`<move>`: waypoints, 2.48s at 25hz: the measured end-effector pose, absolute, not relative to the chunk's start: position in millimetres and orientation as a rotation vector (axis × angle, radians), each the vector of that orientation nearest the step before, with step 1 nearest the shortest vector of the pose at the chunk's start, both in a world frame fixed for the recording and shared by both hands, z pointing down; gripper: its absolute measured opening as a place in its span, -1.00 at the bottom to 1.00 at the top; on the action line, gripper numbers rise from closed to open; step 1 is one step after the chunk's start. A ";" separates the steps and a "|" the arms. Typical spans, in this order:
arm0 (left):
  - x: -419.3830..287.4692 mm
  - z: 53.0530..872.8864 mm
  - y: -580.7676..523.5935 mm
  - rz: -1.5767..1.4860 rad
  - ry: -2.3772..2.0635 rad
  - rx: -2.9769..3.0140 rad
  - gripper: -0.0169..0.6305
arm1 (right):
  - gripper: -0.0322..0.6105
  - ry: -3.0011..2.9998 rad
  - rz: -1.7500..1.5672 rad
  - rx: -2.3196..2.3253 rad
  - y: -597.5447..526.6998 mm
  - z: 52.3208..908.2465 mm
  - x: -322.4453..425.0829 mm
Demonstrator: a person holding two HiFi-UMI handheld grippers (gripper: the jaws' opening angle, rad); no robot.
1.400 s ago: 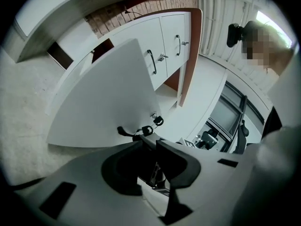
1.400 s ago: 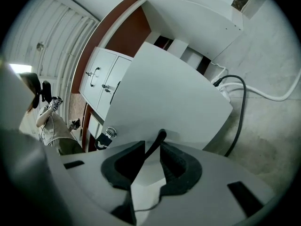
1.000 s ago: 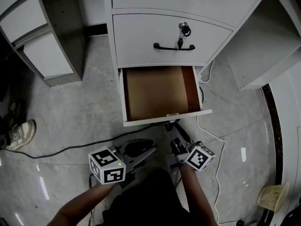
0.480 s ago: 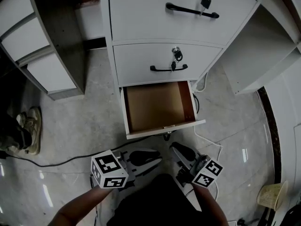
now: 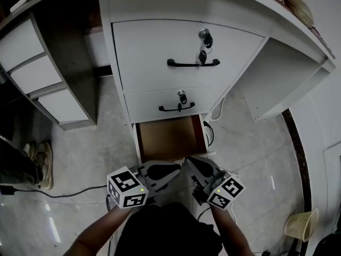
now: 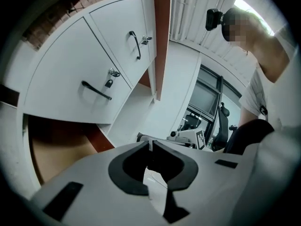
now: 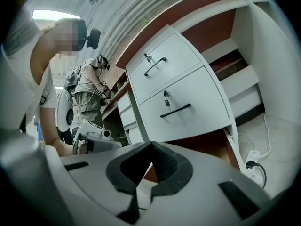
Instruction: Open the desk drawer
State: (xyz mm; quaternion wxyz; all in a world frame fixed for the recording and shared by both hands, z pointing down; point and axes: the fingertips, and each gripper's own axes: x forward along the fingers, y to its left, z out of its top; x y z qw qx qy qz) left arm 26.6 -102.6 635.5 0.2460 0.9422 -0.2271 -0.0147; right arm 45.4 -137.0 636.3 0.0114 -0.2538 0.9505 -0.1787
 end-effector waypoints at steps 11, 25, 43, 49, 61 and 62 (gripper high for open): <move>35.1 570.2 -143.8 -0.009 -0.772 2.608 -0.84 | -0.85 2.926 -0.291 -1.131 -173.6 541.1 65.5; 39.2 548.9 -159.2 0.000 -0.954 2.617 -0.84 | -0.85 2.817 -0.222 -1.419 -177.9 531.4 104.3; 36.1 563.0 -170.6 0.004 -1.001 2.579 -0.84 | -0.85 2.743 -0.190 -1.444 -186.9 531.8 119.4; 30.5 570.8 -174.9 0.014 -1.009 2.571 -0.84 | -0.85 2.687 -0.187 -1.323 -186.4 524.0 110.5; 14.7 556.6 -193.4 -0.057 -1.046 2.551 -0.84 | -0.84 2.826 -0.172 -1.190 -214.8 517.1 85.1; 14.1 552.7 -192.9 -0.062 -1.051 2.542 -0.84 | -0.84 2.844 -0.176 -1.173 -217.7 513.2 83.1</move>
